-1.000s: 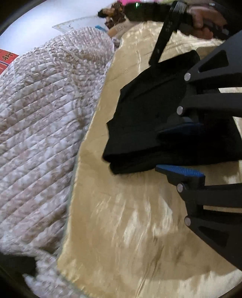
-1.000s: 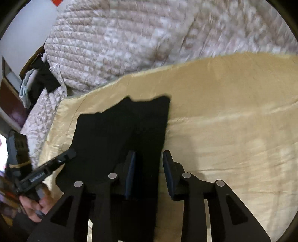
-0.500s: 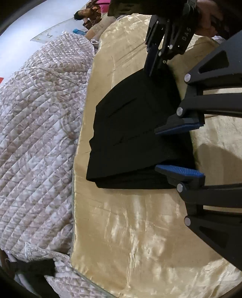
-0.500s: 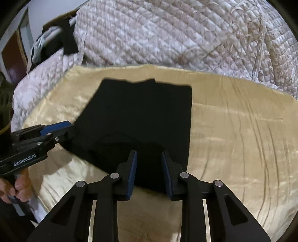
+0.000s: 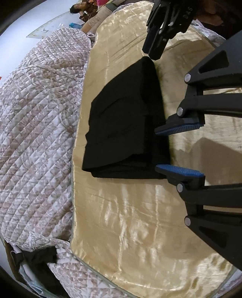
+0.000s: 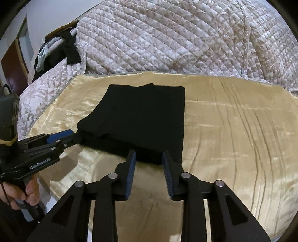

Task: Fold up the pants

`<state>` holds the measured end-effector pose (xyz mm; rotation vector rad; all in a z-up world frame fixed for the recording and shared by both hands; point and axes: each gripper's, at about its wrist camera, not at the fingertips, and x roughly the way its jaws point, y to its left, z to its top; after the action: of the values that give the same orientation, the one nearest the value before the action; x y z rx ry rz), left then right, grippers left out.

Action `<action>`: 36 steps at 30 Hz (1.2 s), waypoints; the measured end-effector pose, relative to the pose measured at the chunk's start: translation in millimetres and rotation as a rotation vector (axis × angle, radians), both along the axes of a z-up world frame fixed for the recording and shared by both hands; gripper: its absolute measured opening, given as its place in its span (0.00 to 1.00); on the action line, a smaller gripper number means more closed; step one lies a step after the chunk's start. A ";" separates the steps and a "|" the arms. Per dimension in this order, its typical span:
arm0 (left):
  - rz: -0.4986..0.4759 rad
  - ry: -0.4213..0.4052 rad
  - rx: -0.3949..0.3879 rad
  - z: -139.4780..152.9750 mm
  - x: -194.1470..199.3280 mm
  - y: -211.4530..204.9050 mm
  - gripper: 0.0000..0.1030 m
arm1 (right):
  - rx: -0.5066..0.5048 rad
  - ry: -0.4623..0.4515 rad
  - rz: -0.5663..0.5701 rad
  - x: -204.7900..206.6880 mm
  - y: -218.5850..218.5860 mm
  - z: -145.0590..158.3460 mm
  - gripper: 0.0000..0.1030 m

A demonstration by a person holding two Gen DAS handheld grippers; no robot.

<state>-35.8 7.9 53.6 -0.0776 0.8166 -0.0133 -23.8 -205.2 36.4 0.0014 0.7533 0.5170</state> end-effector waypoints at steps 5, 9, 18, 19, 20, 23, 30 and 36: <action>0.013 0.019 0.008 -5.7 -5.2 -1.3 0.34 | -0.025 -0.001 0.007 -7.3 2.5 -5.6 0.39; 0.025 0.014 0.006 -5.2 -7.9 0.3 0.34 | -0.026 -0.007 0.007 -8.0 2.4 -6.7 0.39; 0.041 -0.074 -0.052 13.3 14.6 5.4 0.34 | 0.039 -0.048 -0.112 11.0 -3.9 0.7 0.33; 0.036 -0.077 -0.041 12.7 17.5 3.9 0.34 | 0.033 -0.044 -0.121 15.0 -2.3 -0.7 0.27; 0.027 -0.075 -0.023 9.9 20.5 2.4 0.34 | 0.033 -0.029 -0.127 20.8 0.3 -3.6 0.27; 0.032 -0.038 -0.027 -1.8 23.9 7.4 0.36 | -0.010 0.000 -0.104 27.1 11.2 -12.1 0.26; 0.026 -0.042 -0.014 -8.1 22.6 7.7 0.37 | -0.044 -0.004 -0.060 24.1 13.3 -15.9 0.27; 0.055 -0.036 -0.018 -8.5 23.7 19.6 0.37 | -0.078 -0.031 -0.040 20.6 15.0 -14.6 0.27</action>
<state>-12.2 27.5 45.0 -0.1168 0.7784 0.0294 -3.1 -190.2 21.8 -0.0643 0.7415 0.4486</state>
